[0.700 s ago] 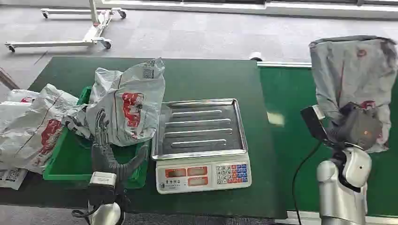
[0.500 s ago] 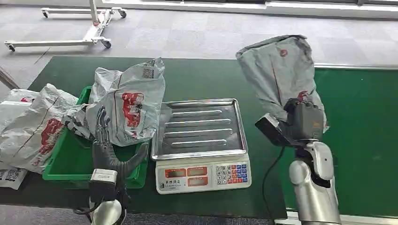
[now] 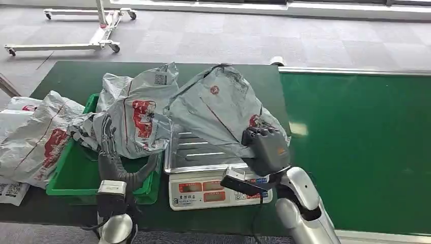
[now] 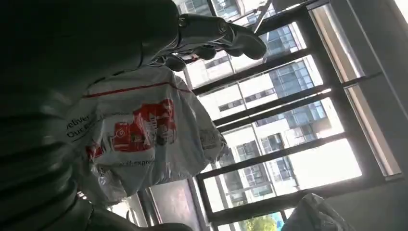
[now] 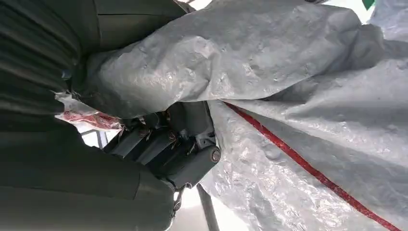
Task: Moved the parcel from conveyor to table for the left to box.
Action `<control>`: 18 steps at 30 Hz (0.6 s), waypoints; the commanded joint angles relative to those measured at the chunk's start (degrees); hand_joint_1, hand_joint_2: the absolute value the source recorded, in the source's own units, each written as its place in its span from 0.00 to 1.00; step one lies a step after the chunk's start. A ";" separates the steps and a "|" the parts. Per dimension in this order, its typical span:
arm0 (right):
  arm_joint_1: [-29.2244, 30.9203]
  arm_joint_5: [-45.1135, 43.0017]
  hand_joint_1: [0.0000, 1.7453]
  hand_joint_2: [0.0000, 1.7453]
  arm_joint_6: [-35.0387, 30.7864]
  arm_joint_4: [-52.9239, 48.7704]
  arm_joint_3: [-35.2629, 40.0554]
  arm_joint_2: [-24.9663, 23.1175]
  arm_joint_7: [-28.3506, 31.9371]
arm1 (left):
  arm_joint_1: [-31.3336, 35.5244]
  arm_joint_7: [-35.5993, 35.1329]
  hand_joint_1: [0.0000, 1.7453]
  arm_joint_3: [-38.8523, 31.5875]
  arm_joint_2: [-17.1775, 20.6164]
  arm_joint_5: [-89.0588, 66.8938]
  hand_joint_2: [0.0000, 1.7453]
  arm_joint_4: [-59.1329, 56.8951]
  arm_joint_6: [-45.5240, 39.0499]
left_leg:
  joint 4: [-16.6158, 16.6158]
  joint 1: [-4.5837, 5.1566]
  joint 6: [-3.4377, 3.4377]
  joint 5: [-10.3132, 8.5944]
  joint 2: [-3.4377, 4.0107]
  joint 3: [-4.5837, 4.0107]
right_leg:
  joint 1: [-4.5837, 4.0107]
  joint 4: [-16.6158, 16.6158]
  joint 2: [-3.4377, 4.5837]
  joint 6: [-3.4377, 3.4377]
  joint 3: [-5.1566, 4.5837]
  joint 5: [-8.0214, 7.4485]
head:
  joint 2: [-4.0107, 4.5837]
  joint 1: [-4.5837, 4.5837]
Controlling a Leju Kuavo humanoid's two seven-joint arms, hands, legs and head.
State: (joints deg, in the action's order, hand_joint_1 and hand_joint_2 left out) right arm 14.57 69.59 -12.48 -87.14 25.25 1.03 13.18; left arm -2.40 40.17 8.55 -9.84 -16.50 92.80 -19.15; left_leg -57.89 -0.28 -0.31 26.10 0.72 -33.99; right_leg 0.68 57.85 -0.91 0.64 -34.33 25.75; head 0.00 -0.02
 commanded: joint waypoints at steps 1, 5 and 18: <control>3.85 -0.75 1.00 1.00 -0.83 2.89 5.56 4.54 -0.72 | 1.09 -0.17 0.00 0.91 1.17 0.15 1.00 -2.50 -0.51 | 0.13 0.00 0.00 -0.03 -0.02 0.15 | 0.01 -0.12 0.09 -0.04 0.13 -0.05 | 0.00 0.00; 4.51 -0.92 1.00 1.00 -2.27 4.53 5.02 4.46 -2.65 | 0.03 -0.17 0.00 0.93 1.05 0.17 1.00 -1.60 -0.73 | 0.15 0.00 0.00 -0.01 -0.01 0.20 | 0.00 -0.14 0.11 -0.06 0.17 -0.04 | 0.00 0.00; 18.03 -5.04 1.00 1.00 3.10 22.93 1.70 1.21 1.86 | 2.36 -0.17 0.00 4.09 1.55 0.65 1.00 -4.72 0.68 | 0.12 0.00 0.02 -0.10 0.03 0.14 | 0.00 -0.13 0.16 -0.04 0.10 -0.16 | 0.00 0.00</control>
State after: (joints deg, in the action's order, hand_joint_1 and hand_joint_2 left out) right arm 23.22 64.19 -11.52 -78.57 26.45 3.56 13.53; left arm -2.66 40.22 9.92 -9.84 -16.26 92.48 -18.73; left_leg -57.90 -0.28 -0.30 26.04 0.73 -33.99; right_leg 0.67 57.85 -0.89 0.61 -34.35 25.64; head 0.00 -0.02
